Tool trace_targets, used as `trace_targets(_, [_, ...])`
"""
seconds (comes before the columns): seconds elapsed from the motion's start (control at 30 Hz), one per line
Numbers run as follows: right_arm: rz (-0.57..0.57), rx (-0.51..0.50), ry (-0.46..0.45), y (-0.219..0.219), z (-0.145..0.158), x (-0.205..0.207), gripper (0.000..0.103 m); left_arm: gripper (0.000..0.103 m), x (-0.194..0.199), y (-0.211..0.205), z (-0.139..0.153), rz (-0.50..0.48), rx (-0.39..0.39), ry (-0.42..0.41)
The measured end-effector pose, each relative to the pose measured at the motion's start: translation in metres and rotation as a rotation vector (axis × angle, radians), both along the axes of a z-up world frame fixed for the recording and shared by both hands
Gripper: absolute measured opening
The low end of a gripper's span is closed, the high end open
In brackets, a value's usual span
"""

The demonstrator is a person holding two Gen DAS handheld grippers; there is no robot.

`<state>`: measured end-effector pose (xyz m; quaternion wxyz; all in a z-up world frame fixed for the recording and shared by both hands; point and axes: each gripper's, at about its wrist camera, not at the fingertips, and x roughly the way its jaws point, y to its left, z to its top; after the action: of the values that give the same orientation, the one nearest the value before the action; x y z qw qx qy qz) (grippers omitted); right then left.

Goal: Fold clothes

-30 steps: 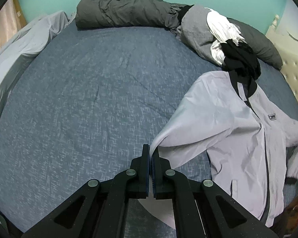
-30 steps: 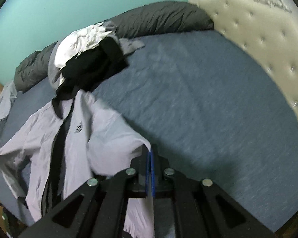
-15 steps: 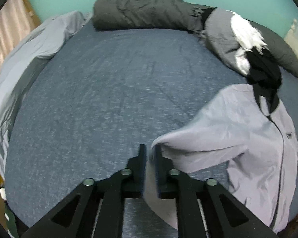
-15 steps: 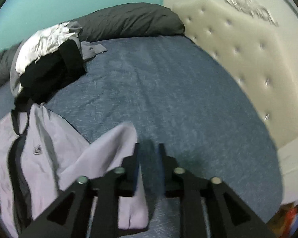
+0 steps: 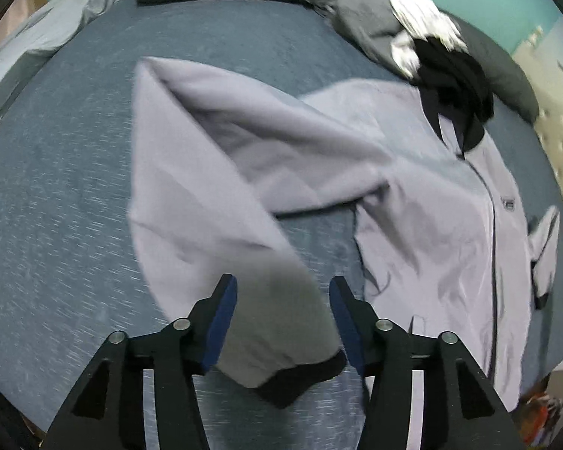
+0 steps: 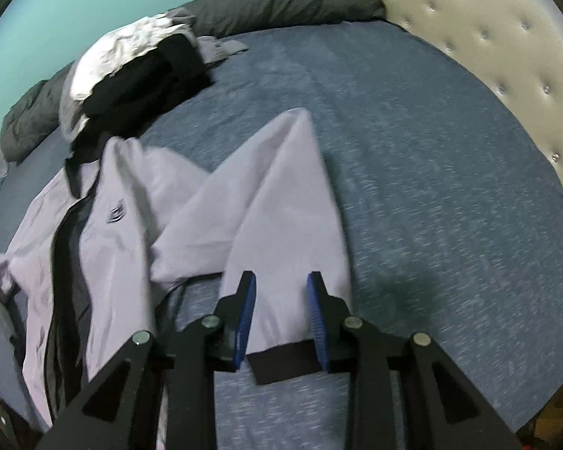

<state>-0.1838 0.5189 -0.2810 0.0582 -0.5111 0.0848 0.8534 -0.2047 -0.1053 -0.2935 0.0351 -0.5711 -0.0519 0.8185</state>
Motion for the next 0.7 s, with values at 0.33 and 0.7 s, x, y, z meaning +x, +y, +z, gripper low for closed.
trace_targets(0.33, [0.075, -0.039, 0.026, -0.028, 0.008, 0.008, 0.028, 0.042, -0.004, 0.018, -0.049, 0.008, -0.147, -0.036])
trace_targets(0.7, [0.063, -0.073, 0.009, -0.031, -0.002, 0.005, 0.028, 0.003, 0.007, -0.035, -0.029, 0.017, -0.106, 0.03])
